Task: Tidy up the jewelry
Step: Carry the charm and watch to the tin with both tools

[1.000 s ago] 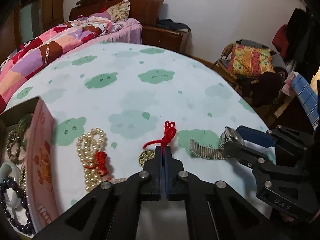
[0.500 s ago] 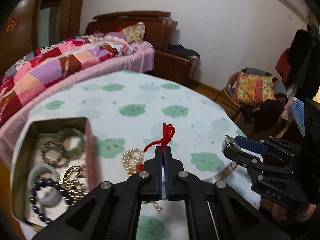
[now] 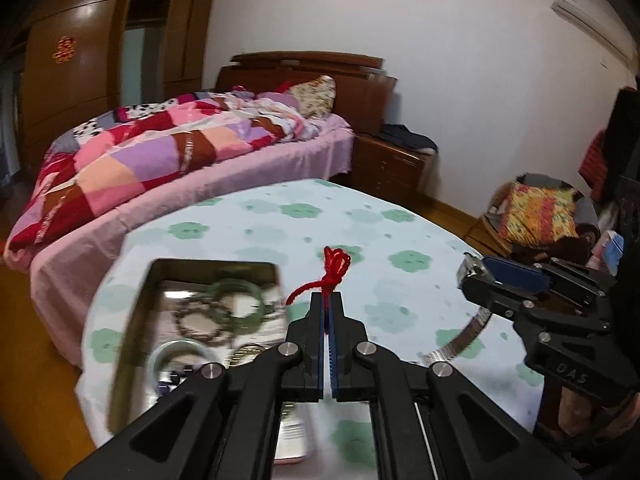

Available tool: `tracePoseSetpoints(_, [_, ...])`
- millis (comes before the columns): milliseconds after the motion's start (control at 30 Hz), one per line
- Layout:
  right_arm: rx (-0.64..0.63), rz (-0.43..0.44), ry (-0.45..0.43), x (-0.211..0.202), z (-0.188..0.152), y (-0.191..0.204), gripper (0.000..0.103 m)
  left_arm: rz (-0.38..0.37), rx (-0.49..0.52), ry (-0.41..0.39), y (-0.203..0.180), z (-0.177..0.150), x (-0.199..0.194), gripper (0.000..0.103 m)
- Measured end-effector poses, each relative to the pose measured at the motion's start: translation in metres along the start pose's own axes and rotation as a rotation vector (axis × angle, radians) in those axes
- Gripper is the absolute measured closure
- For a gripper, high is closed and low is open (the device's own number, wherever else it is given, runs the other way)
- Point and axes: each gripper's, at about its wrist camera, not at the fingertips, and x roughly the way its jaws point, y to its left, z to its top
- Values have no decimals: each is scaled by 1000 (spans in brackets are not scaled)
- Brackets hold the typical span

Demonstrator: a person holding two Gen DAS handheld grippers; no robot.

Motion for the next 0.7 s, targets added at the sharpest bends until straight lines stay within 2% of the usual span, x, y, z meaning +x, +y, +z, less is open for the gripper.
tracePoseSetpoints(300, [-61, 79, -28, 14, 20, 37, 68, 85, -64, -25, 47, 0, -19, 103])
tracePoseSetpoints(700, [-128, 169, -45, 31, 34, 78, 68, 138, -100, -12, 69, -8, -19, 103])
